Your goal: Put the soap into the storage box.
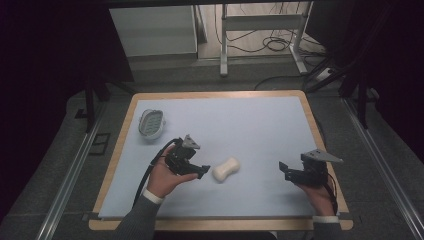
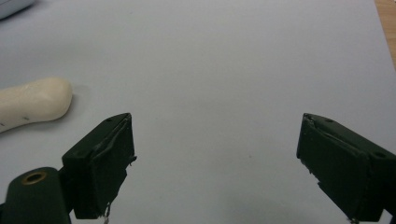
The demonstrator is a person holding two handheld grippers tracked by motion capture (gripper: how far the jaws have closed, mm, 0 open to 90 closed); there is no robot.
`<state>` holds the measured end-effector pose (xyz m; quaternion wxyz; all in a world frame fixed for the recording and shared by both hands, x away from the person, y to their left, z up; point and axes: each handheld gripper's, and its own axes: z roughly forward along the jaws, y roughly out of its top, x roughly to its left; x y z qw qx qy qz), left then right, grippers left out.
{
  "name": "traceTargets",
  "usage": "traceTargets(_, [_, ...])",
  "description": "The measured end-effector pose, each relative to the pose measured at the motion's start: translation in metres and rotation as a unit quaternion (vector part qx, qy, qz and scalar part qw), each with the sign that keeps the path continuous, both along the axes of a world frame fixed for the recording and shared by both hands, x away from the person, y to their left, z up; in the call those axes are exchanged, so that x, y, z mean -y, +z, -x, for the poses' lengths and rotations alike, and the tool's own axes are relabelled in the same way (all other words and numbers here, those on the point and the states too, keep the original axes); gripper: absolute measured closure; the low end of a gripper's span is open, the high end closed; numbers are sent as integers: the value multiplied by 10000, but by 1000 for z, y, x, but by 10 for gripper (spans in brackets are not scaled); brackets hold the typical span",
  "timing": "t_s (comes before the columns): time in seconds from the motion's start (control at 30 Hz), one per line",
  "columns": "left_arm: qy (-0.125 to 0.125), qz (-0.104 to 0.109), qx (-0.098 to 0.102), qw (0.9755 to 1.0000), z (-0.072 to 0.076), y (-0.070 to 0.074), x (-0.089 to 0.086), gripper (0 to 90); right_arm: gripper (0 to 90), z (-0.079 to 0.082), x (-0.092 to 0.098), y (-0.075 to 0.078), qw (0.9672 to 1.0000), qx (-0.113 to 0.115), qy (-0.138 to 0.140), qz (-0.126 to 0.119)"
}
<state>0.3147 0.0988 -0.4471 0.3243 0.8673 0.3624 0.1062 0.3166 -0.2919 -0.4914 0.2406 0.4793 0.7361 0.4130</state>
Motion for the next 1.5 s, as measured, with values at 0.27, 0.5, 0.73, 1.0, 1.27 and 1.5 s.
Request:
traceTargets(0.27, [-175,-59,-119,9998,-4,-7,19,243,111,0,-2,-1,10000,-30,9,27])
traceTargets(0.5, [-335,-147,-136,9992,-4,-10,40,241,111,-1,-4,-2,10000,-48,20,43])
traceTargets(0.73, [-434,-234,-262,9984,-10,-15,55,247,111,-1,-6,-3,10000,-54,49,56])
traceTargets(1.0, [-476,-383,-496,9969,-24,-29,65,258,111,-1,-5,-3,10000,-56,40,65])
traceTargets(1.27, [-465,-506,-651,9955,-33,-38,73,261,111,-2,-4,-4,9999,-100,14,68])
traceTargets(1.5, [-476,-627,-728,9942,-40,-44,80,282,110,-2,-6,-5,9999,-107,8,116])
